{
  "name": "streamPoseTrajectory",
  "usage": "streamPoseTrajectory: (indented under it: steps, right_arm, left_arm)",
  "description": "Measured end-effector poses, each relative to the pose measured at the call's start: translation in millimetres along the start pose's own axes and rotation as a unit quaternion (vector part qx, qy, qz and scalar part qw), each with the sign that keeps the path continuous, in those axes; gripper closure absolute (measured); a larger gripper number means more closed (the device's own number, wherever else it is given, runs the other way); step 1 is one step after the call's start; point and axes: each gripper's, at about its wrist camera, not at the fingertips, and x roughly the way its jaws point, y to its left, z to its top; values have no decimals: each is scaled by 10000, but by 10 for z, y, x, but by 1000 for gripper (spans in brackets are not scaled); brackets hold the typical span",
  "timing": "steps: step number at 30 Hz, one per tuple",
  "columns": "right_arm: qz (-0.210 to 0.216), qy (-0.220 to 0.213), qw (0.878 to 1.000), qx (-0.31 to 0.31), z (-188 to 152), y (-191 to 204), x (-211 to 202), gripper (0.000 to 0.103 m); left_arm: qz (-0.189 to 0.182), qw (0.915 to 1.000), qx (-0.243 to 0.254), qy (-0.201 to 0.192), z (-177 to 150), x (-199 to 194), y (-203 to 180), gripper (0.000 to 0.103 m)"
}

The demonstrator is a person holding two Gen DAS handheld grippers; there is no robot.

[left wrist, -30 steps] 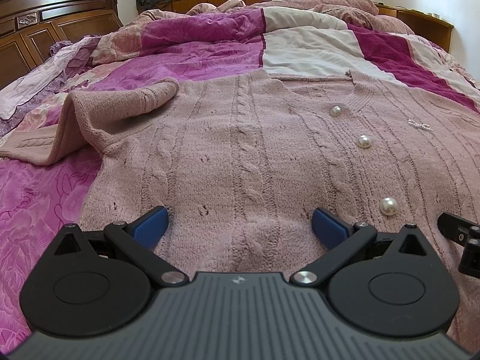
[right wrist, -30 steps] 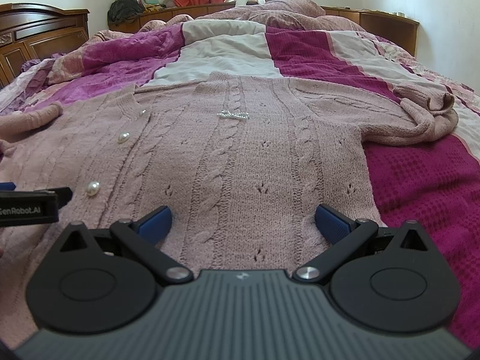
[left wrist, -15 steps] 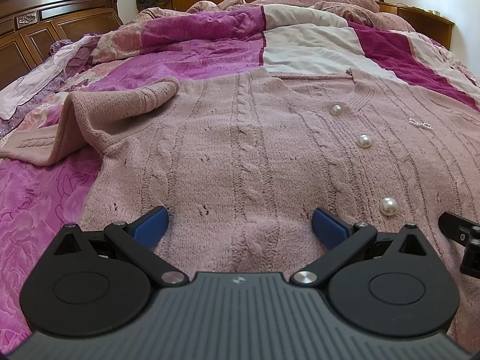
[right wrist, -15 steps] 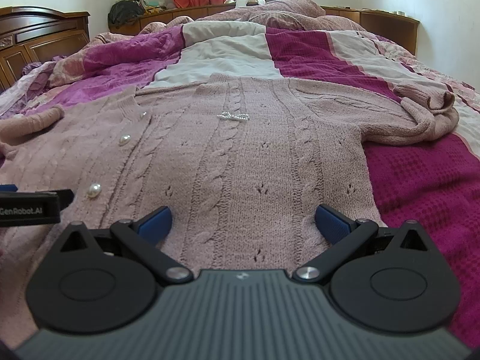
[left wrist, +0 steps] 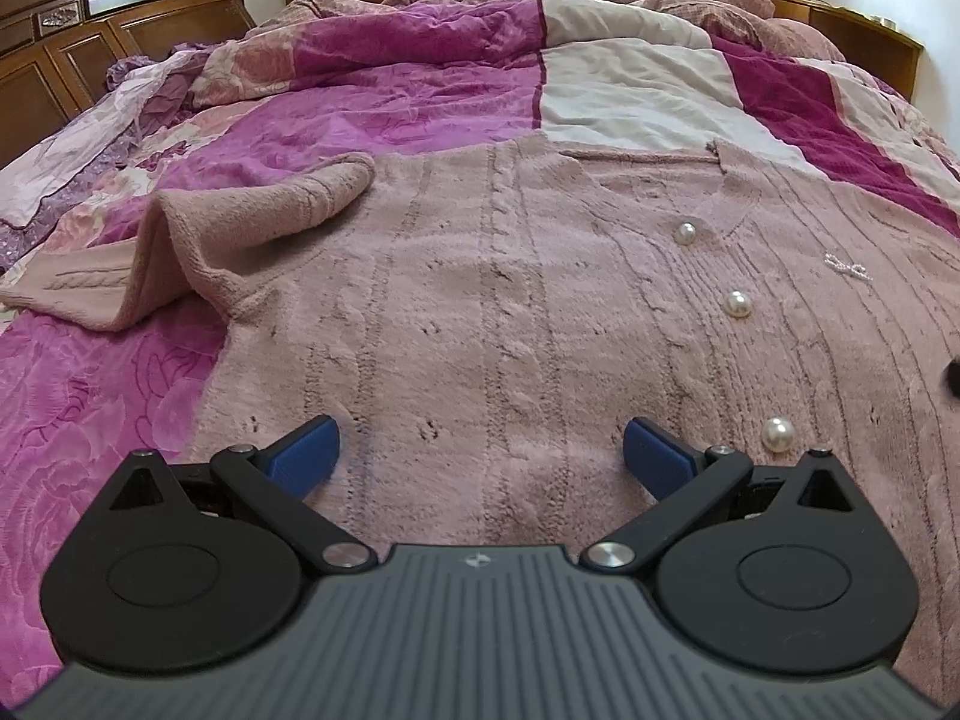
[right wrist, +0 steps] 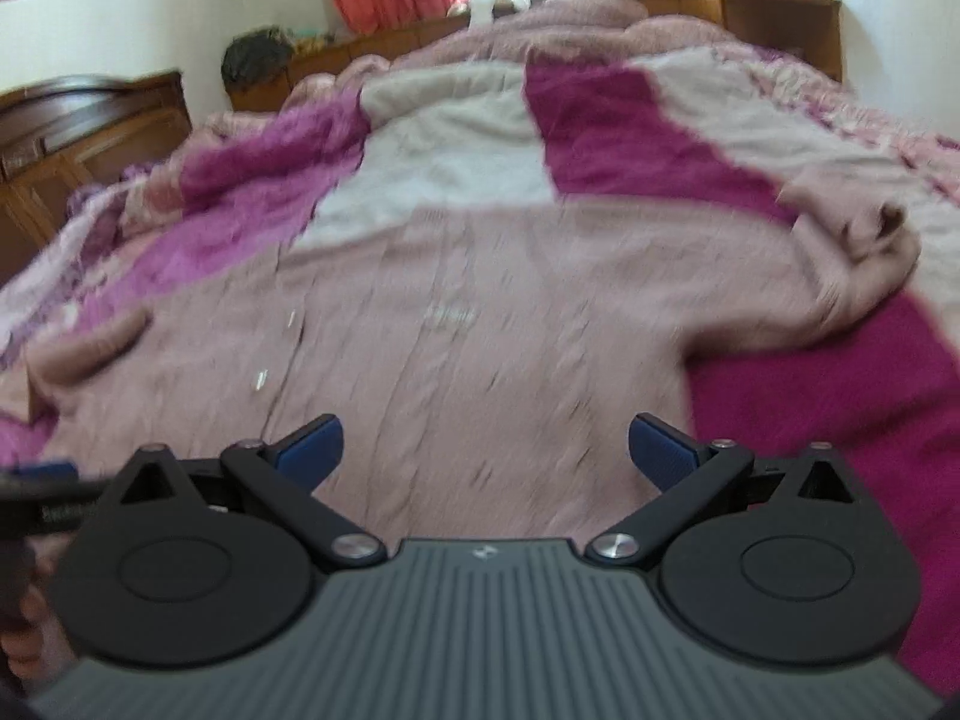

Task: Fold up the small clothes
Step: 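Grasp the cardigan sleeve cuff with the right gripper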

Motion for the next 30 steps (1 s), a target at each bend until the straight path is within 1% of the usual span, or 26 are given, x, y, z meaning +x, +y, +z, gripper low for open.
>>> streamPoseTrajectory:
  steps: [3,9,15,19,23,28,30]
  right_arm:
    - [-110,-204,9997,109,199,-211,-44,0]
    - [-837,-482,9948,329,513,-771,30,0]
    - [-1647,-581,9824,664,738,-1322,230,0]
    - [-1809,-454,9793,792,815,-1559,412,0]
    - [-1872,-297,9786,804,852,-1675,631,0]
    - [-1762,-72,9815,744,808,-1699,858,0]
    - [-1731,-78,9822,730,776,-1703,902,4]
  left_arm:
    - [23,10000,-46,9,28,-25,24,0]
    - [88,9999,-111,52,60,-38,48,0]
    - [151,9998,-100,97,56,-29,53,0]
    - [200,9997,-88,146,53,14,49,0]
    - [226,9996,-65,160,54,32,42,0]
    - [235,9995,-62,194,60,54,45,0]
    - [230,9995,-71,204,62,58,46,0]
